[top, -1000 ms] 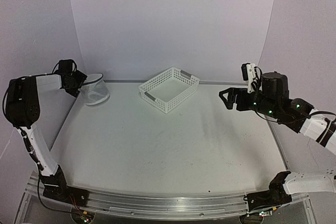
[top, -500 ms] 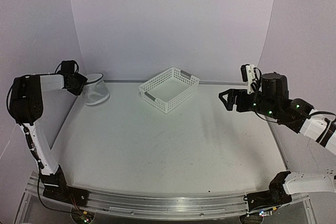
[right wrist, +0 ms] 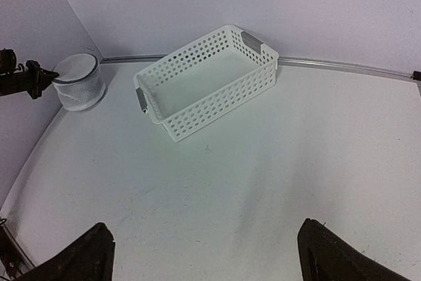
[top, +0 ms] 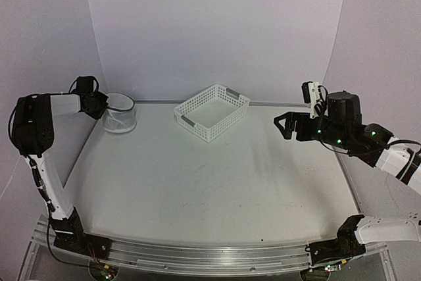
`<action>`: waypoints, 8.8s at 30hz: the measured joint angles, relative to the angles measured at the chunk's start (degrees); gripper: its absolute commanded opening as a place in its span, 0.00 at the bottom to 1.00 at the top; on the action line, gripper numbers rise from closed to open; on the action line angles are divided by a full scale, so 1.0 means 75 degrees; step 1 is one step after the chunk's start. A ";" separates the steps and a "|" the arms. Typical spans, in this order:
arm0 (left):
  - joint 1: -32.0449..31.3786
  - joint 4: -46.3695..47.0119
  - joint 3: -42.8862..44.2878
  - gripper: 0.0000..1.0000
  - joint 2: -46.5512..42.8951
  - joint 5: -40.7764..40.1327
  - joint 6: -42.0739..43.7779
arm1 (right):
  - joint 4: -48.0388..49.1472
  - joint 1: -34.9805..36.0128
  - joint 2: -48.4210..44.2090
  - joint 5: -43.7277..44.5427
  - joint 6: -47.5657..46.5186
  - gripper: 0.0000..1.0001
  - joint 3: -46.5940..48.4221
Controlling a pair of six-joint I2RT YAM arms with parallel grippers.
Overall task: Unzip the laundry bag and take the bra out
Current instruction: Move the laundry bag to the center of the board, then pass from the left arm to the right, then pick up the laundry bag from the center of the board, then pass from the right arm to the left, then pass from the left arm to the right, then pass from the right arm to the left
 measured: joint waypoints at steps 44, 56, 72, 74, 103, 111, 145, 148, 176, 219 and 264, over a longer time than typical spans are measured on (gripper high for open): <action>-0.3640 0.1233 -0.4427 0.00 -0.3748 0.4677 0.2544 | -0.0300 0.1507 0.1985 -0.1597 0.0160 0.98 0.0667; -0.5237 0.0571 -0.4074 0.00 -0.3503 0.5557 0.3841 | -0.0312 0.1507 0.2165 -0.1845 -0.0163 0.98 0.0673; -0.6481 -0.0956 -0.2486 0.00 -0.2060 0.6344 0.5692 | -0.0312 0.1507 0.2949 -0.3826 -0.1550 0.91 0.0676; -0.6540 -0.1093 -0.2363 0.00 -0.1979 0.6382 0.5820 | -0.0315 0.1507 0.3121 -0.4089 -0.1679 0.87 0.0702; -0.7047 -0.1836 -0.2055 0.00 -0.1737 0.6371 0.6621 | 0.0096 0.1784 0.4406 -0.5753 -0.1775 0.00 0.0941; -0.7058 -0.1982 -0.1647 0.61 -0.1775 0.5400 0.6569 | 0.0140 0.1801 0.3722 -0.5374 -0.1614 0.00 0.0711; -0.6519 0.3459 -0.5214 0.87 -0.5488 0.2072 0.1070 | 0.4068 0.2340 0.1684 0.0265 0.3322 0.00 -0.0140; -0.6519 0.4357 -0.5572 0.87 -0.5490 0.2075 0.0519 | 0.4380 0.2553 0.1932 0.0495 0.3427 0.00 -0.0006; -0.6557 0.7533 -0.6190 0.00 -0.5033 0.2602 -0.1451 | 0.5511 0.3229 0.2806 0.0822 0.3348 0.00 0.0635; -0.6420 0.2034 -0.3512 0.00 -0.3515 0.6184 0.2413 | -0.1040 0.1515 0.1300 -0.2279 0.0562 0.87 0.1513; -0.6158 -0.1049 -0.2419 0.80 -0.4753 0.3249 0.3777 | 0.0778 0.1320 0.2419 -0.3328 0.1784 0.00 0.1189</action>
